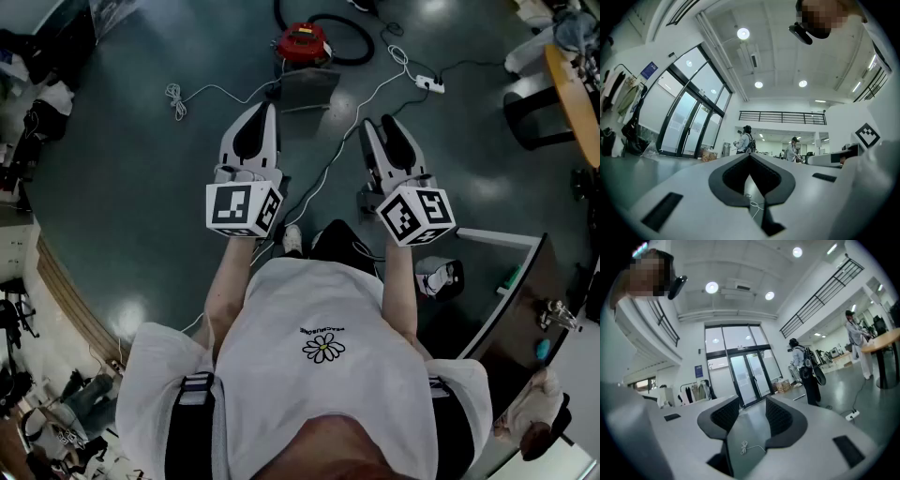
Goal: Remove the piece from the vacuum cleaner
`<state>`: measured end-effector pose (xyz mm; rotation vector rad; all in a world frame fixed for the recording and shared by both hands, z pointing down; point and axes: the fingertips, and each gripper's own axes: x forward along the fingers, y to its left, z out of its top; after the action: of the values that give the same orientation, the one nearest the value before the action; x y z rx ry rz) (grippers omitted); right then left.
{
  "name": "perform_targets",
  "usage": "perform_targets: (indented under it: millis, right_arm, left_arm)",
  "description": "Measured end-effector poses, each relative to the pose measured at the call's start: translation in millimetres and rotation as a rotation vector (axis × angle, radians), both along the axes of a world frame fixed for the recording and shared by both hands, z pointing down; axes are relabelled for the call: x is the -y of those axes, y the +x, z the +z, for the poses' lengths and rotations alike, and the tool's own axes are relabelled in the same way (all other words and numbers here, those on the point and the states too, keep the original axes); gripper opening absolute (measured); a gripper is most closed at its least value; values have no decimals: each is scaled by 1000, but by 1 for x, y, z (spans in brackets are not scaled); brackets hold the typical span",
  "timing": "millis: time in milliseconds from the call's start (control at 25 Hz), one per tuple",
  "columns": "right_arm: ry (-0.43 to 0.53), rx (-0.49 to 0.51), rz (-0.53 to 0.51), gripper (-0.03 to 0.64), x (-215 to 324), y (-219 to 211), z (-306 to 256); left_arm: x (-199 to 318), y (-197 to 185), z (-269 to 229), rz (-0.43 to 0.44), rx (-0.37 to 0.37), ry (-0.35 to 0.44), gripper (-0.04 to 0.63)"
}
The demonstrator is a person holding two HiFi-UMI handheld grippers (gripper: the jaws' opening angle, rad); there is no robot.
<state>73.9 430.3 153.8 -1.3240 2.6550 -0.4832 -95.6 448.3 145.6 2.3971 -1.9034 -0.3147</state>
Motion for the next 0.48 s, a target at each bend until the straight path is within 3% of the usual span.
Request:
perform_targets:
  millis: [160,360,480]
  right_arm:
    - [-86,145,15,184,32,17,14]
    - [-94,121,67,184,88,42,31]
    - [-87,116,41,184,135,54,31]
  left_arm:
    - [25,-5,5,-14,-21,-5,0]
    - [75,0,20,-47,-22,-40,0]
    - [121,10,22,-65,-26,-48,0]
